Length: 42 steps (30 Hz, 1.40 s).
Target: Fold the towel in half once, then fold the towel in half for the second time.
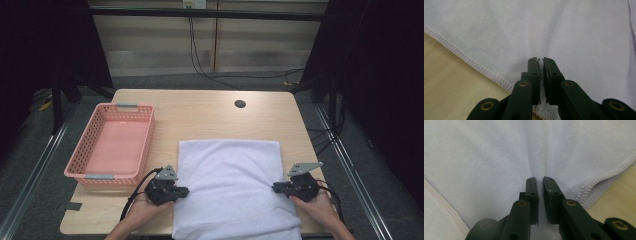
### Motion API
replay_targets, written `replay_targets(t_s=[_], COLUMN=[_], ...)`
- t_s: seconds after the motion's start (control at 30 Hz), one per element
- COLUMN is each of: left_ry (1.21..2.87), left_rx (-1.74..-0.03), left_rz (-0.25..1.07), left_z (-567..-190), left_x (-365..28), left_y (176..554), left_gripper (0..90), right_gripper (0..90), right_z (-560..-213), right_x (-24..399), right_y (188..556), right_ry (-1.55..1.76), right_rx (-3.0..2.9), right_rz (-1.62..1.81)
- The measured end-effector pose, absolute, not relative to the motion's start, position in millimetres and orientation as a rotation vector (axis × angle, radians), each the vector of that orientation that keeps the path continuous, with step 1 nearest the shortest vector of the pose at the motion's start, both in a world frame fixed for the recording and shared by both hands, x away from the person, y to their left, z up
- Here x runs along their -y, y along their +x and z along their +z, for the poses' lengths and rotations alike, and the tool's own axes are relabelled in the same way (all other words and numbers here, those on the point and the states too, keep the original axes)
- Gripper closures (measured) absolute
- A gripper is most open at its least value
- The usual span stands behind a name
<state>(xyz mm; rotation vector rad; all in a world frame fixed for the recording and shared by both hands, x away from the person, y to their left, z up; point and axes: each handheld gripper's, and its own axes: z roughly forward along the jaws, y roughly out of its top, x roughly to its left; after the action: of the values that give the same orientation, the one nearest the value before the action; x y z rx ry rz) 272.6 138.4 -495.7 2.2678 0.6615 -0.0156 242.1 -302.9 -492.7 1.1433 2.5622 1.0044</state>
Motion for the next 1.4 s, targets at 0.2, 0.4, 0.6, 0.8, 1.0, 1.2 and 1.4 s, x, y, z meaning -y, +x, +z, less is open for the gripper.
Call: replay_targets(t_s=[0.2, 0.4, 0.6, 0.8, 1.0, 1.2, 1.4], left_ry=[2.293, 2.268, 2.237, 2.15, 2.1, 2.093, 2.112], left_rx=[-0.639, -0.663, -0.711, -0.821, -0.864, -0.93, -0.967], left_rz=[-0.043, -0.072, -0.007, 0.064, 0.09, 0.115, 0.129], left_z=[-494, -489, -480, -468, -465, -480, -491], left_x=[-134, -138, -138, -129, -118, -124, -129], left_y=[261, 262, 294, 338, 380, 400, 403], left_gripper=[84.3, 76.7, 62.4, 56.3, 54.5, 51.3, 44.4], right_gripper=[82.2, 75.9, 68.7, 64.3, 57.6, 51.1, 47.6], right_z=[-490, -487, -466, -448, -452, -473, -488], right_x=[309, 311, 320, 327, 333, 338, 340], right_y=[226, 219, 247, 294, 340, 362, 365], right_ry=[1.144, 1.182, 1.203, 1.222, 1.266, 1.31, 1.343], right_rx=[-2.621, -2.655, -2.478, -2.348, -2.319, -2.336, -2.328], right_rz=[1.002, 1.003, 1.11, 1.138, 1.061, 1.04, 1.07])
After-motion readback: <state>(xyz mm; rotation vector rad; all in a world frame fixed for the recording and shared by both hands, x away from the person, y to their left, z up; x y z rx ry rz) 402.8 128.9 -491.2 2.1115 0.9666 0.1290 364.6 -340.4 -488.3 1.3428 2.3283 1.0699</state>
